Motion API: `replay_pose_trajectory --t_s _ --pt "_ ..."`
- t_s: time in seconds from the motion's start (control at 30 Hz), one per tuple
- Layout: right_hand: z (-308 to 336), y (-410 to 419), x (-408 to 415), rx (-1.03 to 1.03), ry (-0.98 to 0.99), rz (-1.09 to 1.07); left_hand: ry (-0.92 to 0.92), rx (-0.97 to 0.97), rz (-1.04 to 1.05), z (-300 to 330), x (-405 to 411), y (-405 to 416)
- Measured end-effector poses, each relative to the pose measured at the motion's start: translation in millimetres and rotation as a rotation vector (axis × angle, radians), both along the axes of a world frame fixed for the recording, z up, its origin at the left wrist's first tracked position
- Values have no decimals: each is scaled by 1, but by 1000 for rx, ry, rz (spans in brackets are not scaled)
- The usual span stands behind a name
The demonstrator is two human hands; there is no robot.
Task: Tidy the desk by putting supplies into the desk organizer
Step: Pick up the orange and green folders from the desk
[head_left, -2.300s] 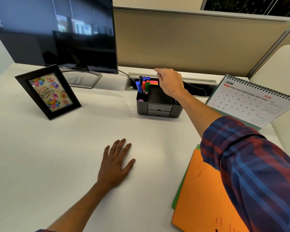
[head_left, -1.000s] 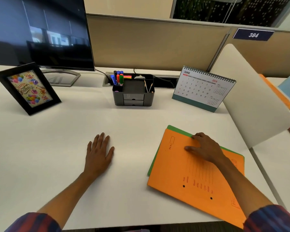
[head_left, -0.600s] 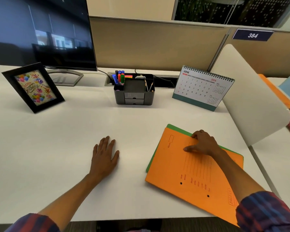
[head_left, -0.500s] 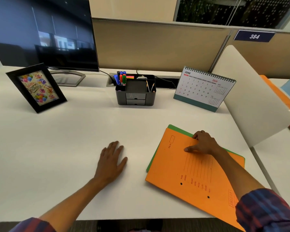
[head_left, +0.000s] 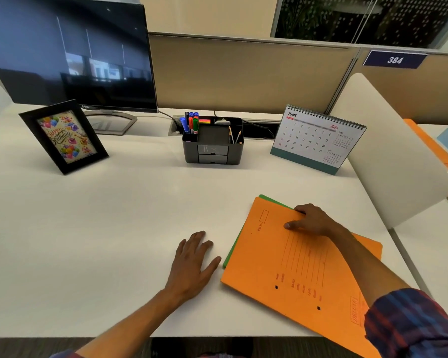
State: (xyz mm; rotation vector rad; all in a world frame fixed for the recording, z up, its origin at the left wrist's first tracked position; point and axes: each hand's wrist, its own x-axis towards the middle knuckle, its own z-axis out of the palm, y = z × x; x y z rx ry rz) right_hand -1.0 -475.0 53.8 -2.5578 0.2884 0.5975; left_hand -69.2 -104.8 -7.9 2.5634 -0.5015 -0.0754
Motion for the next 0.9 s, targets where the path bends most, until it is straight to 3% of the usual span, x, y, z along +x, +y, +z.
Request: replay_pose_trajectory --t_s 0.2,0.4,0.53,0.73,0.9 --pt "21 15 -6 381 -106 -157 179 -250 82 11 -4 -5" --pt "33 30 -3 509 -148 -263 542 -770 346 55 11 -10" --pt "41 42 4 586 -183 -359 689 -1048 370 77 16 -13" --pt "66 70 15 698 -288 -464 718 -1176 321 97 10 -33" --pt "81 81 16 779 -409 -424 654 -1247 328 117 21 -29"
